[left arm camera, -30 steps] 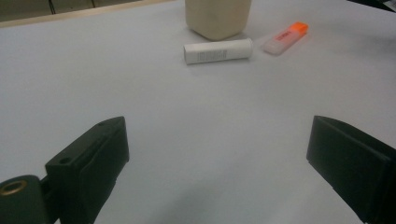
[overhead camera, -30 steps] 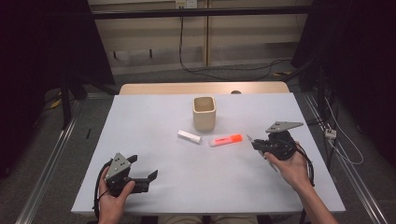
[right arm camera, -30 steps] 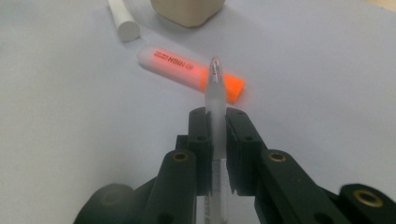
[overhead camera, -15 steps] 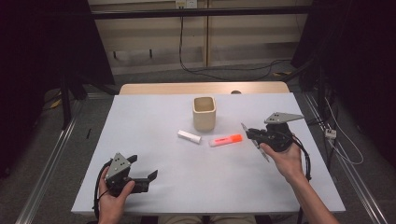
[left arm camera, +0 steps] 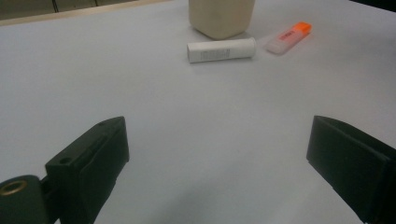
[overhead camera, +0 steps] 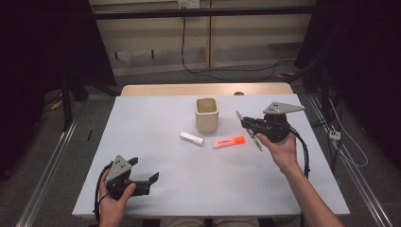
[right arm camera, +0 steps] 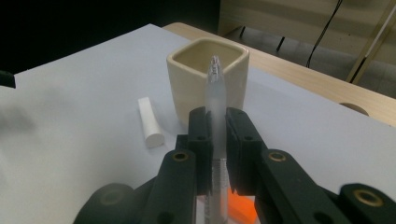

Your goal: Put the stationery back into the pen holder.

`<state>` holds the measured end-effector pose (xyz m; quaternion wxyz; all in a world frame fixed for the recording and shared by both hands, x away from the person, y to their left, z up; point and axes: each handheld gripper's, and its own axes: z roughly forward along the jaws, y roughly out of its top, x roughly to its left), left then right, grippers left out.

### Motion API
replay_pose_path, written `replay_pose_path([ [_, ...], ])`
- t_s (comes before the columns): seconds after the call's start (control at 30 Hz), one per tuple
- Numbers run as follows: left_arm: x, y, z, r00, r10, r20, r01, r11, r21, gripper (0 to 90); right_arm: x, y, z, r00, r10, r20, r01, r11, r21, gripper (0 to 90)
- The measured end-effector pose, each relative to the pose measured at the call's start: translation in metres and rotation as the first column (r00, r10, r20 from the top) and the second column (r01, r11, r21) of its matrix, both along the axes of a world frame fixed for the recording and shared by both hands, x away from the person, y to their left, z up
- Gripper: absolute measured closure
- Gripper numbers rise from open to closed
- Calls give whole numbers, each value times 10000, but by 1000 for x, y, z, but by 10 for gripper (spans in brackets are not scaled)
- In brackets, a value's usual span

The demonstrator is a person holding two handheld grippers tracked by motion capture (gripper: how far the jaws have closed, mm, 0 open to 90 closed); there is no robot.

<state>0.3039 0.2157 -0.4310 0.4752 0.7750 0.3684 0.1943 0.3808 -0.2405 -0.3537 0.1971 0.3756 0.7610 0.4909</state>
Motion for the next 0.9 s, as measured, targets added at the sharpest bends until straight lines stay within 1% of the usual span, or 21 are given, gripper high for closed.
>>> replay_pose_path([
  [0.03, 0, 0, 0, 10000, 21, -17, -21, 10000, -81, 56, 2, 1, 1, 10000, 9, 58, -9, 10000, 64, 813],
  [0.1, -1, 0, 0, 10000, 1, -10, -1, 10000, -15, 56, 5, 4, 3, 9998, 121, 151, -124, 9998, 174, 813],
  [0.3, -1, 1, 0, 10000, 5, 0, -5, 9999, -112, 56, 14, 15, 8, 9985, 340, 419, -351, 9991, 252, 813],
  [0.4, -1, 2, 1, 10000, -8, 47, 8, 10000, -42, 56, 19, 19, 11, 9979, 372, 536, -393, 9985, 389, 813],
  [0.47, -1, 1, 1, 10000, 19, 30, -18, 9999, -130, 56, 23, 22, 13, 9978, 359, 563, -385, 9983, 446, 813],
  [0.5, -1, 1, 1, 10000, -8, 40, 8, 10000, -73, 56, 25, 23, 14, 9975, 415, 571, -442, 9980, 456, 813],
  [0.53, -1, 0, 1, 10000, -5, 10, 5, 9999, -114, 56, 27, 25, 15, 9973, 473, 568, -499, 9977, 457, 813],
  [0.77, 0, -1, 1, 10000, -77, 55, 77, 9999, -76, 56, 39, 34, 19, 9958, 521, 752, -568, 9965, 618, 813],
  [0.8, 0, -2, 0, 10000, -54, -8, 54, 9999, -127, 57, 40, 35, 19, 9955, 522, 787, -575, 9962, 657, 813],
  [0.9, 0, -2, 1, 10000, -82, 11, 82, 9999, -59, 56, 45, 38, 21, 9948, 519, 880, -585, 9955, 741, 813],
])
